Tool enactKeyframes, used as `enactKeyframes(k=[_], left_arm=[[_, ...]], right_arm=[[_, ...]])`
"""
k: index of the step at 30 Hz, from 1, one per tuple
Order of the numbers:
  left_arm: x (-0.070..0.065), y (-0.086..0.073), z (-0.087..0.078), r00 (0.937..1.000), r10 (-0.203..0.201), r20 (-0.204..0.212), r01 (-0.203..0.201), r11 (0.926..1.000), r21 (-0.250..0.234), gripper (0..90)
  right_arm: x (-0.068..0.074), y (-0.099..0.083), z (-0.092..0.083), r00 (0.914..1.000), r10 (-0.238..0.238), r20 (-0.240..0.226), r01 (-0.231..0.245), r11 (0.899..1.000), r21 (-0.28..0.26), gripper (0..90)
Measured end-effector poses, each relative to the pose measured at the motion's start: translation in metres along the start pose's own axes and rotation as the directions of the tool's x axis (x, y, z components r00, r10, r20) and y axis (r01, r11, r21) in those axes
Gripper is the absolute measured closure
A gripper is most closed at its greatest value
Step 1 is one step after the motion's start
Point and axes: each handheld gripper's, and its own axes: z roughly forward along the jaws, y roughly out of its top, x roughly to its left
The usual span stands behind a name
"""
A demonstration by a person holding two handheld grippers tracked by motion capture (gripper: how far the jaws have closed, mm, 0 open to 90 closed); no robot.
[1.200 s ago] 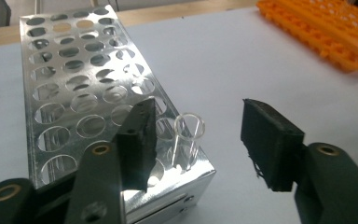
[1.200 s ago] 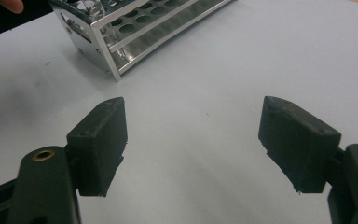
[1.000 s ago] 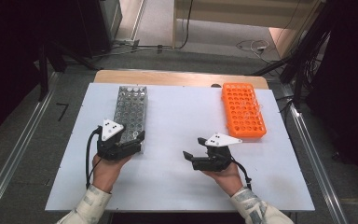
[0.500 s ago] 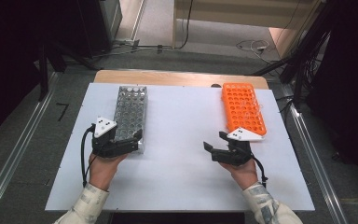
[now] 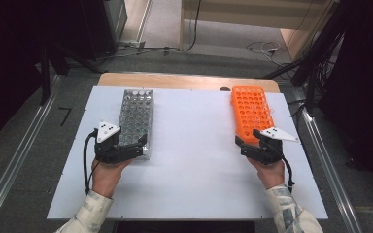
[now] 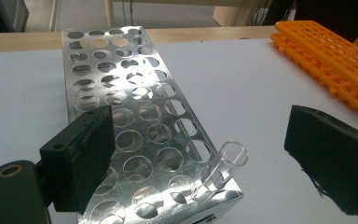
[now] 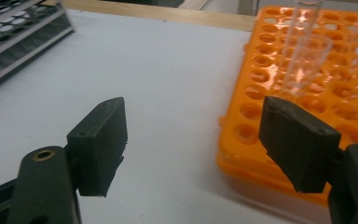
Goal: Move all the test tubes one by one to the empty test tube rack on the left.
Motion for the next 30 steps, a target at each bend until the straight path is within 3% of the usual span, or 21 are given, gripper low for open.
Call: enactKeyframes(k=[4,11,24,30], left_arm=[[0.001,0.0,0.0,1.0,-0.004,-0.004,0.004,1.0,-0.001,8.3],[0.0,0.0,0.0,1.0,-0.001,-0.009,0.001,1.0,0.0,8.3],[-0.001,0.0,0.002,1.0,0.004,-0.007,-0.004,1.0,0.004,8.4],[-0.002,0.0,0.002,1.0,0.008,-0.005,-0.008,0.9999,0.008,8.4]], right_arm=[[-0.009,0.004,0.005,0.9979,0.024,0.06,-0.024,1.0,-0.005,22.5],[-0.017,0.004,0.019,0.9912,0.012,0.131,-0.013,1.0,0.007,23.4],[-0.035,0.003,0.033,0.985,0.061,0.162,-0.061,0.998,-0.004,34.5],[-0.038,0.001,0.039,0.9832,0.057,0.173,-0.058,0.998,0.002,43.1]])
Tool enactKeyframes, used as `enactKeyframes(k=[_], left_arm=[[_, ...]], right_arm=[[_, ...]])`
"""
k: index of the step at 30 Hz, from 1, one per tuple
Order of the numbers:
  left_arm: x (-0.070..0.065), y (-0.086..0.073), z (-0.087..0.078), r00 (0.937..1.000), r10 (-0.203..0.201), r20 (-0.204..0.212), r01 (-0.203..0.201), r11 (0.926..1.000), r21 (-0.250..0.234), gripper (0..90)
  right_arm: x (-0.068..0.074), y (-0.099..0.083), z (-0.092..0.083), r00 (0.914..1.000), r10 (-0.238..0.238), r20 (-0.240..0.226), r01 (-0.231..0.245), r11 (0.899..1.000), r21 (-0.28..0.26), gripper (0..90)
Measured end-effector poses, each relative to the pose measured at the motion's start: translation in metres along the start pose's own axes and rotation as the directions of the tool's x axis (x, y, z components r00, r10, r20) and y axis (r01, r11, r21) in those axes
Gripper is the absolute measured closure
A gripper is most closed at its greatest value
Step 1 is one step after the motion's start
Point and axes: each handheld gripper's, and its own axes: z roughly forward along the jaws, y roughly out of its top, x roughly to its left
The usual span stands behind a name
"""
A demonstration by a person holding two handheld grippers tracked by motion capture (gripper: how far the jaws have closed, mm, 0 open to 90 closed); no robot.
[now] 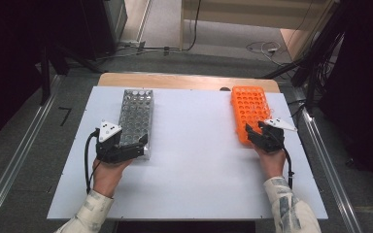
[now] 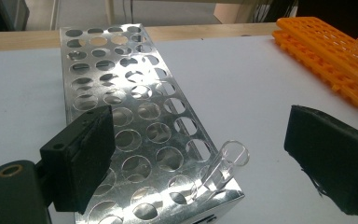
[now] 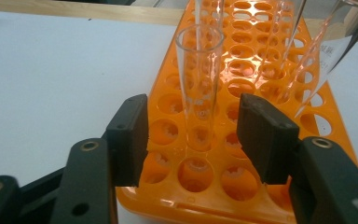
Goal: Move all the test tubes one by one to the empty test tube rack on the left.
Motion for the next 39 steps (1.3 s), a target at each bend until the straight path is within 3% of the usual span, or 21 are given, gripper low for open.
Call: enactKeyframes(k=[24,39], left_arm=[[0.002,0.0,0.0,1.0,-0.008,-0.003,0.008,1.0,-0.001,8.5],[0.004,0.0,-0.001,0.9997,-0.023,-0.002,0.023,0.9997,-0.002,8.6]], right_arm=[[-0.002,-0.002,0.006,0.9992,-0.029,0.026,0.029,1.0,0.01,71.6],[-0.003,0.012,-0.011,0.9994,-0.028,0.021,0.029,0.999,-0.039,72.7]])
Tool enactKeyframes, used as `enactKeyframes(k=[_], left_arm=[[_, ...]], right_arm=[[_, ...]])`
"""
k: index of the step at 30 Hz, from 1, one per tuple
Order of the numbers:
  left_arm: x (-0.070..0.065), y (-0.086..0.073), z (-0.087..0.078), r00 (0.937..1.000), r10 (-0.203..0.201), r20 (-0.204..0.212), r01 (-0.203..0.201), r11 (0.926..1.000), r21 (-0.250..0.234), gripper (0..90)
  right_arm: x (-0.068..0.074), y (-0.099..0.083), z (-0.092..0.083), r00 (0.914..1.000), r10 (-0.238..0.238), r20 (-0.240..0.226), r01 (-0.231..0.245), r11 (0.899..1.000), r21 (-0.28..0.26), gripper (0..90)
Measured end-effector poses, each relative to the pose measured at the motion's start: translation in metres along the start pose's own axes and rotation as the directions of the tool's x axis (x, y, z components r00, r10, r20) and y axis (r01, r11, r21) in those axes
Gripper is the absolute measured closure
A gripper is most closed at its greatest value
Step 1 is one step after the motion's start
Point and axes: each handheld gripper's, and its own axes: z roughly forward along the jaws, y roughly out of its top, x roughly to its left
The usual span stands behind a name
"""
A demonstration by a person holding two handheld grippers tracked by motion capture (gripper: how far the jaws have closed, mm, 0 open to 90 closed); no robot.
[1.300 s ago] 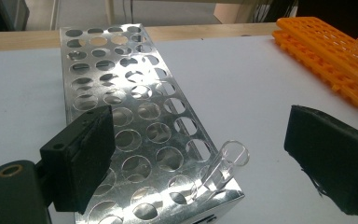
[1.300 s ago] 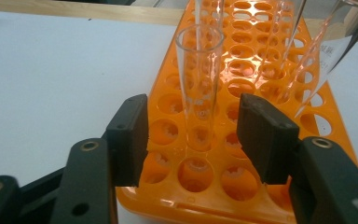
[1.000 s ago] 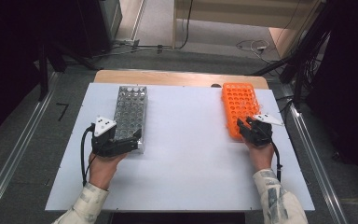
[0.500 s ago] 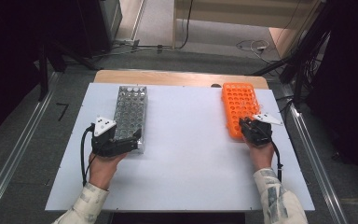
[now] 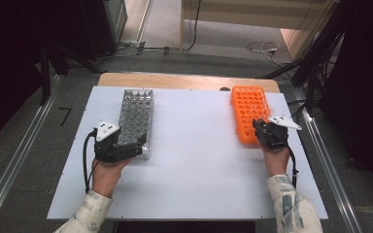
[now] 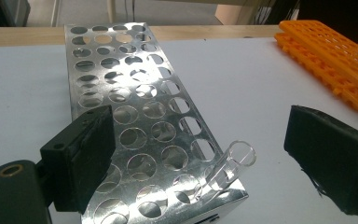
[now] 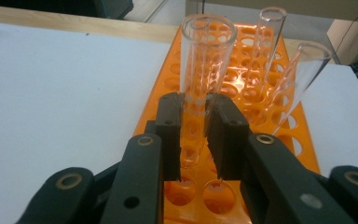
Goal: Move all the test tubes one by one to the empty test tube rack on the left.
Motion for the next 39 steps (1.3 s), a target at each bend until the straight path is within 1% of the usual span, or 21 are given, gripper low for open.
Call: enactKeyframes(k=[1,6,10,13,17,22,27,29,34,39], left_arm=[[0.0,0.0,0.0,1.0,0.0,0.001,0.0,1.0,0.0,8.5],[-0.001,0.0,-0.001,1.0,0.001,0.004,-0.001,1.0,-0.003,8.6],[-0.001,0.001,-0.001,1.0,0.001,0.003,-0.001,1.0,-0.004,8.6],[-0.001,0.001,-0.002,1.0,0.0,0.005,0.0,1.0,-0.006,8.6],[-0.002,0.001,-0.002,1.0,0.0,0.008,0.0,1.0,-0.004,8.7],[-0.003,0.002,-0.004,0.9999,0.003,0.013,-0.003,1.0,-0.007,8.7],[-0.005,0.003,-0.005,0.9998,0.006,0.02,-0.005,0.9999,-0.01,8.8],[-0.007,0.003,-0.005,0.9997,0.005,0.026,-0.004,0.9999,-0.013,8.7],[-0.012,0.003,-0.006,0.9989,0.017,0.044,-0.016,0.9997,-0.018,8.8],[-0.017,0.003,-0.007,0.9977,0.026,0.062,-0.025,0.9996,-0.017,8.9]], right_arm=[[0.0,0.001,-0.002,1.0,0.002,0.003,-0.002,1.0,-0.004,72.7],[-0.001,0.009,-0.013,0.9998,0.016,-0.011,-0.017,1.0,-0.023,72.8],[0.0,0.012,-0.02,0.9994,0.006,-0.033,-0.007,1.0,-0.029,72.7],[0.002,0.014,-0.025,0.9985,0.01,-0.055,-0.011,1.0,-0.023,72.8],[0.008,0.016,-0.029,0.9965,0.002,-0.084,-0.004,1.0,-0.021,72.7],[0.021,0.015,-0.031,0.9922,-0.027,-0.121,0.026,1.0,-0.009,72.7],[0.035,0.016,-0.032,0.9835,-0.047,-0.175,0.047,0.999,-0.006,72.7],[0.041,0.016,-0.032,0.9781,-0.059,-0.199,0.06,0.998,-0.002,72.7],[0.056,0.015,-0.033,0.9655,-0.081,-0.248,0.083,0.997,0.0,72.7],[0.07,0.013,-0.033,0.953,-0.103,-0.285,0.108,0.994,0.001,72.7]])
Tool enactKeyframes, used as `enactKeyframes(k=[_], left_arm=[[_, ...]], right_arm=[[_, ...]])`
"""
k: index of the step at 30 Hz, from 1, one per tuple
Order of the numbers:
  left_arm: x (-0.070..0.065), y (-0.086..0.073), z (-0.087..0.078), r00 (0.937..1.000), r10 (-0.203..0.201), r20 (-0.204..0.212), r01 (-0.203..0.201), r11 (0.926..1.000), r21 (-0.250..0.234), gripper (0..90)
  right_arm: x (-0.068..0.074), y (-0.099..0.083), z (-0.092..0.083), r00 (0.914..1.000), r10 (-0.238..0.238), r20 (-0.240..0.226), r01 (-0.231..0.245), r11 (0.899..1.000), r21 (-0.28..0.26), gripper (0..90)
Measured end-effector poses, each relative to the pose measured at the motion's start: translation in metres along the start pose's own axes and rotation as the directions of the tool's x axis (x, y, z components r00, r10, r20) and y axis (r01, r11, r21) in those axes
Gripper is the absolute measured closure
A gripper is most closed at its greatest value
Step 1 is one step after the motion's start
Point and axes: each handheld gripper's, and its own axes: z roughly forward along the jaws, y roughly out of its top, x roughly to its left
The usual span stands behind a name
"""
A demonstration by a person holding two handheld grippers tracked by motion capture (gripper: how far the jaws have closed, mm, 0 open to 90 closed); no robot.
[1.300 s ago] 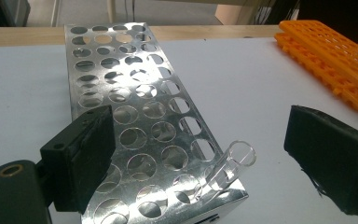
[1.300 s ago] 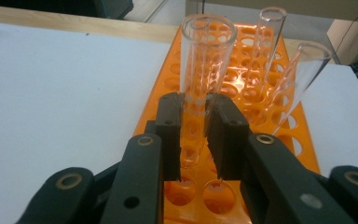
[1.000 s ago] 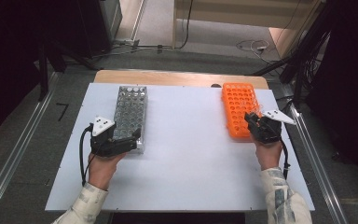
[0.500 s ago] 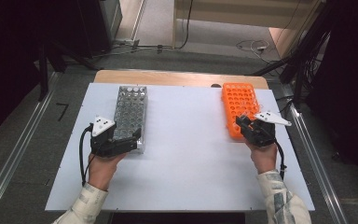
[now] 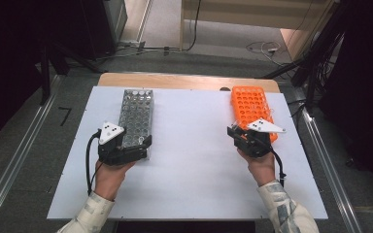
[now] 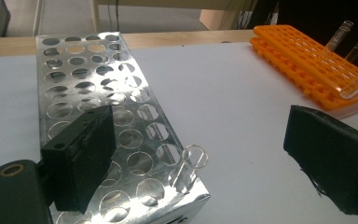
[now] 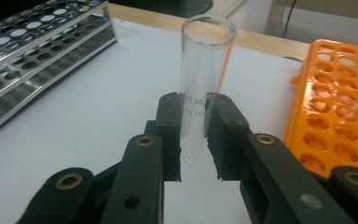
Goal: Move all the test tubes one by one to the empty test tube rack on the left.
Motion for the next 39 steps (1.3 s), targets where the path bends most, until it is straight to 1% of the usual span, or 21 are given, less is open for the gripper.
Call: enactKeyframes(k=[6,13,15,18,21,23,27,31,34,36,37,39], left_arm=[[-0.007,0.0,0.001,0.9998,0.015,0.016,-0.015,0.9999,0.003,8.9],[-0.014,-0.001,0.002,0.9989,0.028,0.036,-0.028,0.9996,0.005,9.2],[-0.016,-0.001,0.002,0.9986,0.031,0.042,-0.031,0.9995,0.006,9.2],[-0.019,-0.001,0.002,0.998,0.039,0.051,-0.039,0.9992,0.003,10.0],[-0.022,-0.001,0.002,0.9975,0.043,0.056,-0.043,0.9991,0.002,10.5],[-0.023,-0.001,0.003,0.9973,0.044,0.059,-0.044,0.999,-0.002,10.5],[-0.026,-0.001,0.003,0.9963,0.058,0.063,-0.058,0.9983,-0.005,10.9],[-0.032,-0.001,0.004,0.9945,0.079,0.069,-0.079,0.9968,-0.012,11.7],[-0.037,-0.002,0.005,0.9923,0.088,0.087,-0.087,0.9961,-0.014,13.3],[-0.041,-0.003,0.007,0.9903,0.085,0.11,-0.085,0.9964,-0.01,15.6],[-0.042,-0.003,0.008,0.9882,0.088,0.126,-0.087,0.9962,-0.009,17.4],[-0.047,-0.004,0.009,0.9833,0.096,0.155,-0.096,0.9954,-0.006,21.1]], right_arm=[[0.017,-0.003,0.006,0.9986,-0.026,-0.046,0.027,0.999,0.021,72.7],[0.038,-0.007,0.014,0.9935,-0.06,-0.097,0.065,0.997,0.05,72.7],[0.044,-0.008,0.017,0.9907,-0.073,-0.114,0.08,0.995,0.055,72.7],[0.052,-0.009,0.019,0.9872,-0.081,-0.138,0.09,0.994,0.064,72.8],[0.06,-0.011,0.022,0.9832,-0.097,-0.155,0.109,0.992,0.07,72.7],[0.064,-0.011,0.023,0.9812,-0.1,-0.165,0.113,0.991,0.072,72.7],[0.072,-0.012,0.025,0.9763,-0.106,-0.188,0.122,0.989,0.077,72.7],[0.082,-0.013,0.028,0.9691,-0.123,-0.214,0.143,0.986,0.081,72.7],[0.089,-0.014,0.029,0.9633,-0.134,-0.233,0.157,0.984,0.085,72.7],[0.094,-0.014,0.03,0.959,-0.14,-0.246,0.166,0.982,0.088,72.7],[0.096,-0.014,0.03,0.9562,-0.147,-0.253,0.174,0.981,0.087,72.8],[0.1,-0.015,0.031,0.9538,-0.148,-0.261,0.178,0.98,0.093,72.7]])
